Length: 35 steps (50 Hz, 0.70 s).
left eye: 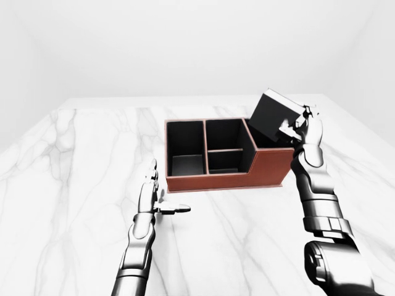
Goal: Pick up the book and place it in the right compartment of the caddy.
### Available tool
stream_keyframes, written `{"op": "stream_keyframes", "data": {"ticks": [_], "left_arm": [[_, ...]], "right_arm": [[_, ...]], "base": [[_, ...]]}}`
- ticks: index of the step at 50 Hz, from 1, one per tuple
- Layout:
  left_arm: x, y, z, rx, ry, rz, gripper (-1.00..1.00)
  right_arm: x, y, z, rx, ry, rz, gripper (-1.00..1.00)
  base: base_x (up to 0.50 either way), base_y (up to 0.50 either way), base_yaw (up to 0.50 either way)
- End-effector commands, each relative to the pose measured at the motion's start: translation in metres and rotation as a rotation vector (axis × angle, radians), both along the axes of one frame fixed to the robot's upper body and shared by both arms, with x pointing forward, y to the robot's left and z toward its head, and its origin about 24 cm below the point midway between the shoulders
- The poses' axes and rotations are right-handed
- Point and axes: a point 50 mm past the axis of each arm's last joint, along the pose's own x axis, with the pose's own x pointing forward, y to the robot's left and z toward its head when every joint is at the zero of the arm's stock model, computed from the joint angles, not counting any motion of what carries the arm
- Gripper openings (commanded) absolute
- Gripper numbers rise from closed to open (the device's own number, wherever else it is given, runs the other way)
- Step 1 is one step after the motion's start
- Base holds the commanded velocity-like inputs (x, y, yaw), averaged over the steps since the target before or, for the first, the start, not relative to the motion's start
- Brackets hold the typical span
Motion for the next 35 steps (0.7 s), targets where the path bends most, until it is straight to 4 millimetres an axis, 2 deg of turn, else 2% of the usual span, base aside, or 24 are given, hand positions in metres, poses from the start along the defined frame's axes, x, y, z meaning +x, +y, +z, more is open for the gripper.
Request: {"op": "stream_keyframes", "data": {"ticks": [1,19,35], "left_arm": [[0.0,-0.001,0.0,0.004,0.001,-0.001,1.0],[0.0,0.0,0.0,0.004,0.002,0.001,1.0],[-0.001,0.0,-0.002,0.006,0.007,0.001,1.0]], "right_arm": [[0.0,-0.004,0.007,0.003,-0.024,-0.016,-1.0],[0.006,-0.009,0.002,0.007,0.024,-0.03,-1.0],[0.01,-0.015,-0.012,0.004,0.067,-0.051,-1.0]], "base": [[0.0,0.0,0.0],[0.0,0.0,0.0],[0.0,0.0,0.0]]}}
